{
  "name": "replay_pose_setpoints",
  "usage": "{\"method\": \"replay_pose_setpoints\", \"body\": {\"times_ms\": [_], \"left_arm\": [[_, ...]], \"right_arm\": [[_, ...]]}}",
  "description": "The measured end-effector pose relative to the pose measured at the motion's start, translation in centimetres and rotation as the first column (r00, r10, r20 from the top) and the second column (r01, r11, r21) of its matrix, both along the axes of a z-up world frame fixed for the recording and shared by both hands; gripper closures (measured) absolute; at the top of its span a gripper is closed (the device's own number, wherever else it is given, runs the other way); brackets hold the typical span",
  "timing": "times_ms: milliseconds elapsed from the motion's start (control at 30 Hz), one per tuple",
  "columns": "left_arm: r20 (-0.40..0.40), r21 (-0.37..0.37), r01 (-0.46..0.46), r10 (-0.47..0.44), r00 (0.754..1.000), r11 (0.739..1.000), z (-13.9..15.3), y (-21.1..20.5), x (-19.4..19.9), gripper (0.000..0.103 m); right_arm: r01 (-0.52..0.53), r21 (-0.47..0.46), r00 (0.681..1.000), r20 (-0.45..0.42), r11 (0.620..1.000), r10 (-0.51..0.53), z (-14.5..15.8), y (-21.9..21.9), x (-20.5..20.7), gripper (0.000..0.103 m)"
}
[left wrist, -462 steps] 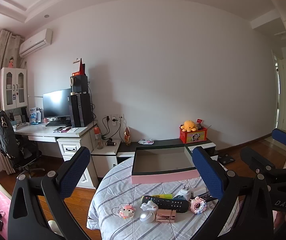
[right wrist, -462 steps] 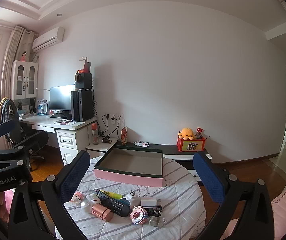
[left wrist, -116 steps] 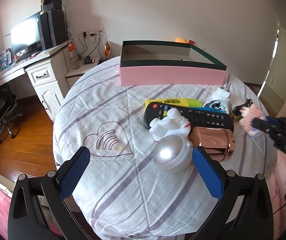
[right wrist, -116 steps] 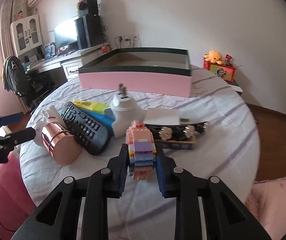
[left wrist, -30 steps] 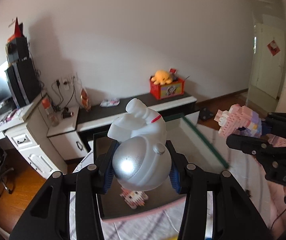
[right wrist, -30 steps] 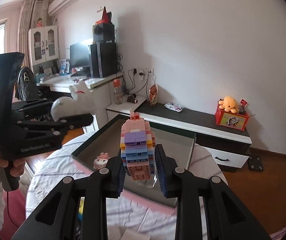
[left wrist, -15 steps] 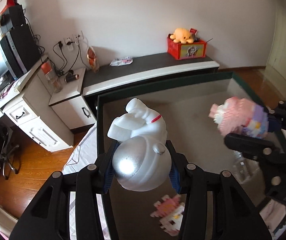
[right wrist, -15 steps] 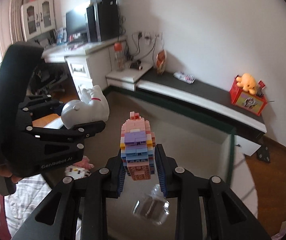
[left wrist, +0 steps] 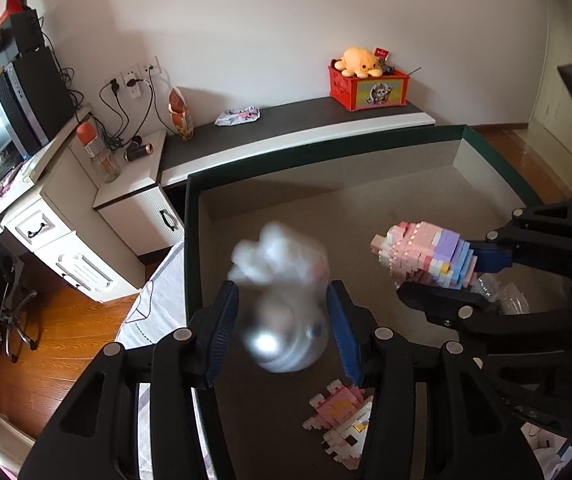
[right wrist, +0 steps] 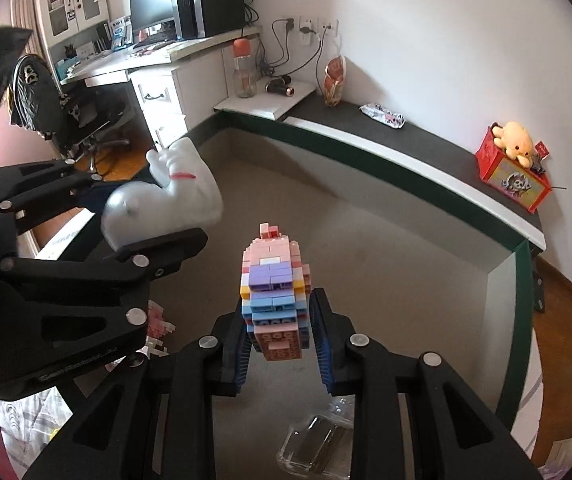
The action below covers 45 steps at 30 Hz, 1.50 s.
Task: Organize rigid objects
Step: 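Carry both figures into the pink box and open both grippers, then withdraw both grippers from the box back toward the table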
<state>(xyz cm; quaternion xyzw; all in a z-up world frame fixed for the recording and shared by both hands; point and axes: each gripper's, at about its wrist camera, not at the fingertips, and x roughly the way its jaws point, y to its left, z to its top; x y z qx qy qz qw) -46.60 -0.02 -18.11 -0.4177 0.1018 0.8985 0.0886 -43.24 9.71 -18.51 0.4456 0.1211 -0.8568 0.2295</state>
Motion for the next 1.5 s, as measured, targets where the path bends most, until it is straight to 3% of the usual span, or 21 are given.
{"method": "replay_pose_setpoints", "body": {"times_ms": [233,433,500,567,667,800,867,967,1033,1067,1233,1400,1500], "left_arm": [[-0.032,0.013,-0.014,0.014,0.999,1.000,1.2,-0.7,1.3,0.025],[-0.069,-0.004,-0.035,0.035,0.997,0.999,2.4,-1.0,2.7,0.020],[-0.081,-0.007,-0.046,0.045,0.996,0.999,2.9,-1.2,3.3,0.018],[-0.093,-0.004,-0.056,0.056,0.994,0.998,3.5,-1.4,4.0,0.014],[-0.108,0.003,-0.054,0.054,0.993,0.999,4.4,-1.5,5.4,0.010],[-0.148,0.023,-0.057,0.060,0.987,0.998,6.0,-1.5,7.9,0.008],[-0.178,0.031,-0.067,0.072,0.981,0.997,6.9,-1.6,9.6,0.004],[-0.245,0.035,-0.092,0.098,0.965,0.995,8.3,-1.7,12.5,0.002],[-0.304,0.047,-0.109,0.118,0.945,0.993,9.4,-1.7,15.0,0.000],[-0.322,0.055,-0.113,0.125,0.938,0.992,9.8,-1.6,16.0,0.000],[-0.420,0.074,-0.121,0.142,0.897,0.990,11.6,-0.9,22.3,0.000],[-0.531,0.052,-0.171,0.172,0.829,0.984,12.2,0.4,29.7,0.000],[-0.545,0.100,-0.170,0.197,0.815,0.980,12.1,0.4,32.9,0.000]], "right_arm": [[0.013,-0.005,1.000,0.011,1.000,-0.013,-0.1,0.1,0.2,0.075],[0.036,-0.033,0.999,0.006,0.999,-0.035,0.4,0.4,0.7,0.074],[0.048,-0.029,0.999,-0.023,0.998,-0.048,0.9,0.4,1.2,0.057],[0.068,-0.032,0.997,-0.046,0.997,-0.069,1.5,0.7,1.7,0.047],[0.067,-0.068,0.996,-0.059,0.995,-0.071,2.7,1.2,2.7,0.045],[0.085,-0.072,0.988,-0.122,0.994,-0.093,4.7,2.0,5.0,0.025],[0.092,-0.088,0.984,-0.147,0.992,-0.104,5.7,2.6,6.5,0.022],[0.098,-0.112,0.971,-0.207,0.989,-0.119,7.4,3.7,9.4,0.018],[0.105,-0.128,0.958,-0.254,0.986,-0.135,8.6,4.5,12.0,0.010],[0.105,-0.137,0.951,-0.275,0.985,-0.139,9.1,4.8,13.1,0.000],[0.124,-0.179,0.909,-0.374,0.976,-0.185,11.3,6.4,19.5,0.000],[0.162,-0.220,0.847,-0.469,0.962,-0.250,12.6,7.8,26.7,0.000],[0.188,-0.209,0.817,-0.508,0.960,-0.271,12.6,7.9,30.2,0.000]]}}
